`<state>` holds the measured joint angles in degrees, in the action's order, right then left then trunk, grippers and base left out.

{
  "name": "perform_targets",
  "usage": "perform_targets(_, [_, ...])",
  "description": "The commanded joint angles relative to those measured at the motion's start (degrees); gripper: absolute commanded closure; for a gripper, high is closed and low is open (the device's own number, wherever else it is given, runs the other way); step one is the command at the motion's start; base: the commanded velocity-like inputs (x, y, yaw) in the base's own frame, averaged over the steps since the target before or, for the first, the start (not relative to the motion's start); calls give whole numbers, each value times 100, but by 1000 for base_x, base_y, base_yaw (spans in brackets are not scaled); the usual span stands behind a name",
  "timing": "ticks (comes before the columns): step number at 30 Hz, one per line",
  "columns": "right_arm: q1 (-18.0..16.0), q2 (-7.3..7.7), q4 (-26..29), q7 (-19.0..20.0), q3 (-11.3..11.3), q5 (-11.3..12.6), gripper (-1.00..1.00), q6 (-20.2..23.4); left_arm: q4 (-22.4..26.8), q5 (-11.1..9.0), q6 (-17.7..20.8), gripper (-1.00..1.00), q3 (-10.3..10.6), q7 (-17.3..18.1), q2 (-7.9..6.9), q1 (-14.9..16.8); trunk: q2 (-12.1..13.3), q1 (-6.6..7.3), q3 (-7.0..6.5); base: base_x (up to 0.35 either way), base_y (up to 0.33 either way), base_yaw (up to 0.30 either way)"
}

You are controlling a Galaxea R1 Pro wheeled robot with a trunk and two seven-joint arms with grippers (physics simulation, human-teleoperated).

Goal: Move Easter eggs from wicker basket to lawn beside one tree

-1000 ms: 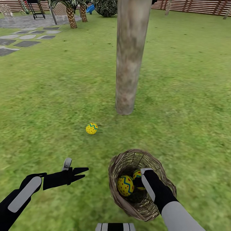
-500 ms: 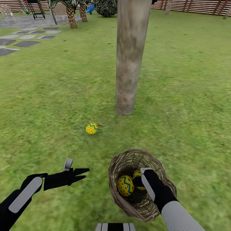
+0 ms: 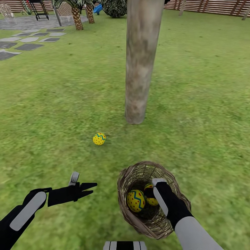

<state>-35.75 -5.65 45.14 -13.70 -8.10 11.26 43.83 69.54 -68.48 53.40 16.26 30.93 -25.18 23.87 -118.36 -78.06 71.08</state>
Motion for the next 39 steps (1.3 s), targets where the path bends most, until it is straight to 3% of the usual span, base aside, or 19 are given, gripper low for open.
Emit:
perform_targets(1, [-2,3,5,-54,-16,61,-100,-15,-2,-1,12,-100,8,19,-4,6,-2,1,11,0,0,0])
perform_targets(24, [-2,-15,30,-46,-28,69,-100,-67,6,-5,12,-100,17,19,-4,5,-2,1,217,0,0,0])
perform_targets(31, [-2,-13,55,-20,-171,69,-100,-67,6,-3,12,-100,17,19,-4,5,-2,1,280,0,0,0])
perform_targets(39, [-2,-6,168,-16,-188,69,-100,-67,6,-5,12,-100,28,19,-4,9,-2,1,353,0,0,0])
